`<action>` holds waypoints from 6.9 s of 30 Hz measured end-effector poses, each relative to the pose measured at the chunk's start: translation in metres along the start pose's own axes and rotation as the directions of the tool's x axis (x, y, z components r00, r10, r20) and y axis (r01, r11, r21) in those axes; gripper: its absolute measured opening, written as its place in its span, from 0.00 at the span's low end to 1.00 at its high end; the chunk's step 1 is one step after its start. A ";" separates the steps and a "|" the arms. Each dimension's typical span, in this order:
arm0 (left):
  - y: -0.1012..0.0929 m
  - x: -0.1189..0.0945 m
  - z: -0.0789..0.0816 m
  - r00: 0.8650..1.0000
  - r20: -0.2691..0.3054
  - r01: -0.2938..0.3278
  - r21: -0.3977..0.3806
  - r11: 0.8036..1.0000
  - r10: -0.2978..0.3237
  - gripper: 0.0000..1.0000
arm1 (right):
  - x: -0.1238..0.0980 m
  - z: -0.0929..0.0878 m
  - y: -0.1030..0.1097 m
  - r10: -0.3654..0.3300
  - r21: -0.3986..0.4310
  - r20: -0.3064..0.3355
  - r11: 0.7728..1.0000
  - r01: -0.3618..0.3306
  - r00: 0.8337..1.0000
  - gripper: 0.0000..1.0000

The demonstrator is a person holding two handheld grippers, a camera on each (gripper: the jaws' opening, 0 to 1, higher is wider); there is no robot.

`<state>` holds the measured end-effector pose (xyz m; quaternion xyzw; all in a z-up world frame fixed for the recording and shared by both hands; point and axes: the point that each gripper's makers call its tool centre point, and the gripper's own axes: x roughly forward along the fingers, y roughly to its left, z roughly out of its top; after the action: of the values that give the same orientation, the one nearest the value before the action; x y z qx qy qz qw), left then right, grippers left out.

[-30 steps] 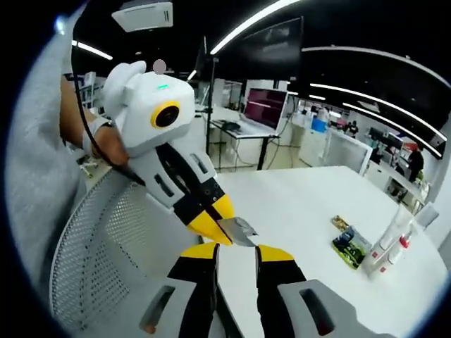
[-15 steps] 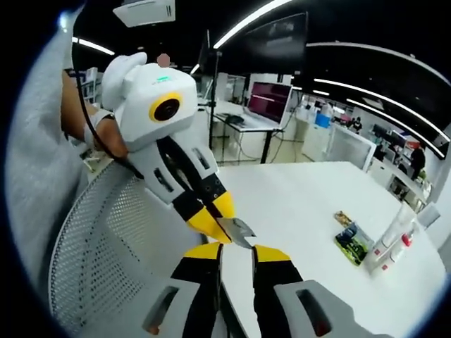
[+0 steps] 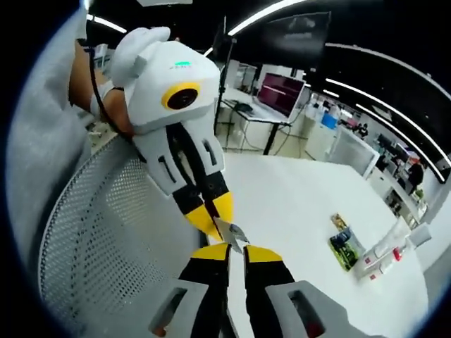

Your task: Arrange the skincare products in the storage area until every visible bottle or jar stands upright without overlapping.

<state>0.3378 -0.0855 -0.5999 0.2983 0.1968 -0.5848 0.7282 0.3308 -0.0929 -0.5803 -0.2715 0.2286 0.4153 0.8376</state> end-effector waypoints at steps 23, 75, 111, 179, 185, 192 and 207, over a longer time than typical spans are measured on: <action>-0.023 0.008 -0.017 0.988 -0.114 0.123 0.141 0.982 -0.108 0.00 | 0.008 -0.018 0.031 0.113 -0.172 -0.122 0.976 -0.133 0.986 0.00; 0.017 0.008 0.010 0.997 0.050 -0.061 -0.066 0.996 0.064 0.56 | -0.009 -0.049 -0.008 0.143 -0.136 -0.216 0.975 -0.175 0.966 0.00; -0.002 0.009 0.011 0.999 0.046 0.011 0.024 1.000 -0.012 0.03 | -0.002 -0.003 -0.011 0.327 -0.516 -0.241 0.754 -0.406 0.914 0.00; 0.016 0.002 0.013 0.996 0.065 -0.073 0.072 0.995 0.068 0.00 | -0.002 0.038 0.002 0.325 -0.578 -0.173 0.731 -0.363 0.930 0.00; 0.012 0.003 0.012 0.997 0.059 -0.054 0.068 0.996 0.050 0.00 | -0.007 0.038 0.006 0.314 -0.621 -0.192 0.695 -0.363 0.930 0.00; 0.007 0.005 0.010 0.999 0.047 -0.030 0.082 0.996 0.026 0.00 | -0.009 0.037 0.009 0.297 -0.653 -0.216 0.664 -0.364 0.930 0.00; 0.001 0.006 0.011 0.999 0.052 0.008 0.057 0.998 -0.011 0.00 | -0.011 0.042 0.010 0.265 -0.735 -0.204 0.595 -0.326 0.943 0.00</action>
<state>0.3391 -0.0968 -0.5956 0.3026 0.1621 -0.6012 0.7216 0.3236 -0.0666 -0.5448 -0.5700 0.1058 0.5949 0.5567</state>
